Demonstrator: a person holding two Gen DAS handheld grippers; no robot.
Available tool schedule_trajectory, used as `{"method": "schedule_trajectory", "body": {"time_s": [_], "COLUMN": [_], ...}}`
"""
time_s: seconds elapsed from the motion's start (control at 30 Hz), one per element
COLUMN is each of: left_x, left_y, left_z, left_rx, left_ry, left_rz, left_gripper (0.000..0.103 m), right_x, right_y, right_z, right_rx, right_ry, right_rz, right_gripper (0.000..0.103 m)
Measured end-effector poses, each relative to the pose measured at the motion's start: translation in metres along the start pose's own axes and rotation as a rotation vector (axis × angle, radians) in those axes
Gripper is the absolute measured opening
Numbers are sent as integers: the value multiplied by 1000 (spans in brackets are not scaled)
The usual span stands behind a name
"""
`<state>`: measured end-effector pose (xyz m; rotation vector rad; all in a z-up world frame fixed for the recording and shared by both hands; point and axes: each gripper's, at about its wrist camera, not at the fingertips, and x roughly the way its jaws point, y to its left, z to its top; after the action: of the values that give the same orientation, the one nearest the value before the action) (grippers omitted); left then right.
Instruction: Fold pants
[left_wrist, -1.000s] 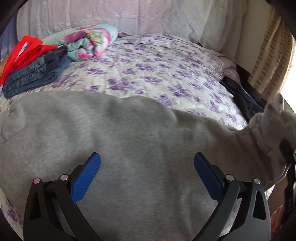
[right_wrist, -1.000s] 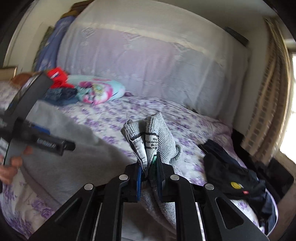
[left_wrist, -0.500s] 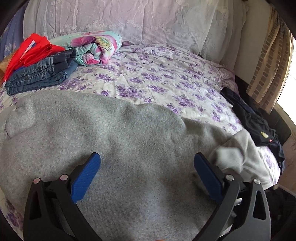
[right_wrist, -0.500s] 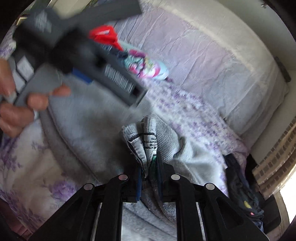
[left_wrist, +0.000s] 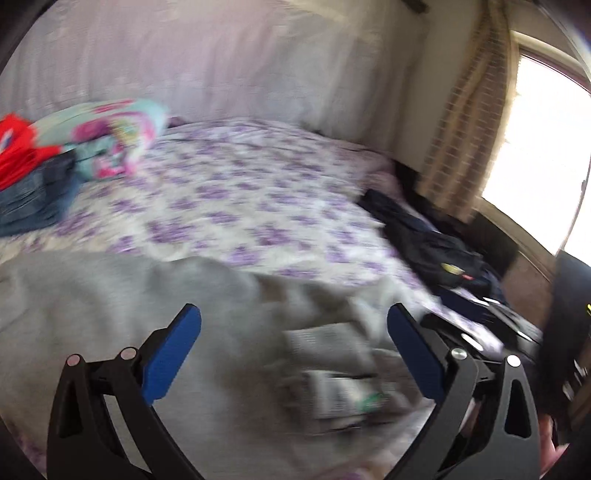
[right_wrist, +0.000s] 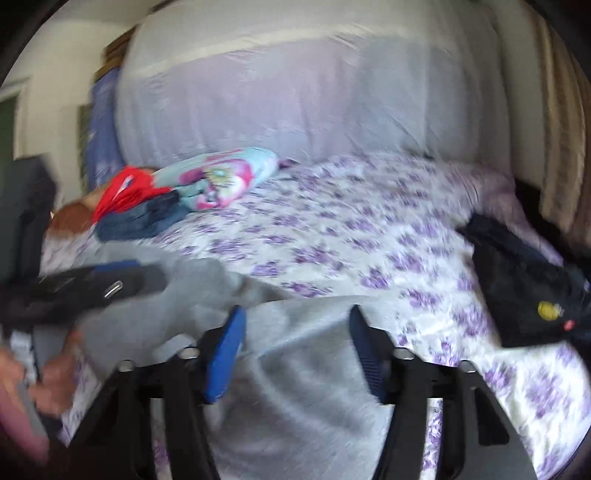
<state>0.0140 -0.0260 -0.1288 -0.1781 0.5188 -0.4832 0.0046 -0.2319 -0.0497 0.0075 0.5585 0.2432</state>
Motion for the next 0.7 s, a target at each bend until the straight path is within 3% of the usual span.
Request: {"method": "schedule_trajectory", "body": {"time_s": [0.03, 0.07, 0.13, 0.2, 0.3, 0.4, 0.57, 0.7], "left_x": [4, 9, 25, 52, 91, 88, 83, 90], "left_y": [-14, -25, -41, -43, -27, -25, -15, -19], "left_z": [-1, -4, -9, -18, -36, -38, -35, -36], "left_rx": [33, 63, 108, 115, 56, 71, 44, 66], "left_ry": [9, 21, 65, 169, 332, 314, 311, 324], "left_rz": [-33, -57, -85, -68, -31, -31, -49, -21], "left_gripper": [98, 97, 90, 82, 84, 85, 89, 92], "right_x": [11, 21, 48, 78, 80, 74, 22, 32], "right_y": [-12, -22, -41, -53, -54, -47, -52, -47], "right_z": [3, 6, 8, -5, -23, -20, -16, -45], "right_rx": [60, 98, 160, 209, 234, 194, 263, 183], "right_ry": [32, 58, 133, 260, 258, 246, 149, 256], "right_rz": [32, 56, 49, 53, 88, 64, 158, 87], "right_gripper": [26, 22, 18, 18, 17, 20, 26, 32]}}
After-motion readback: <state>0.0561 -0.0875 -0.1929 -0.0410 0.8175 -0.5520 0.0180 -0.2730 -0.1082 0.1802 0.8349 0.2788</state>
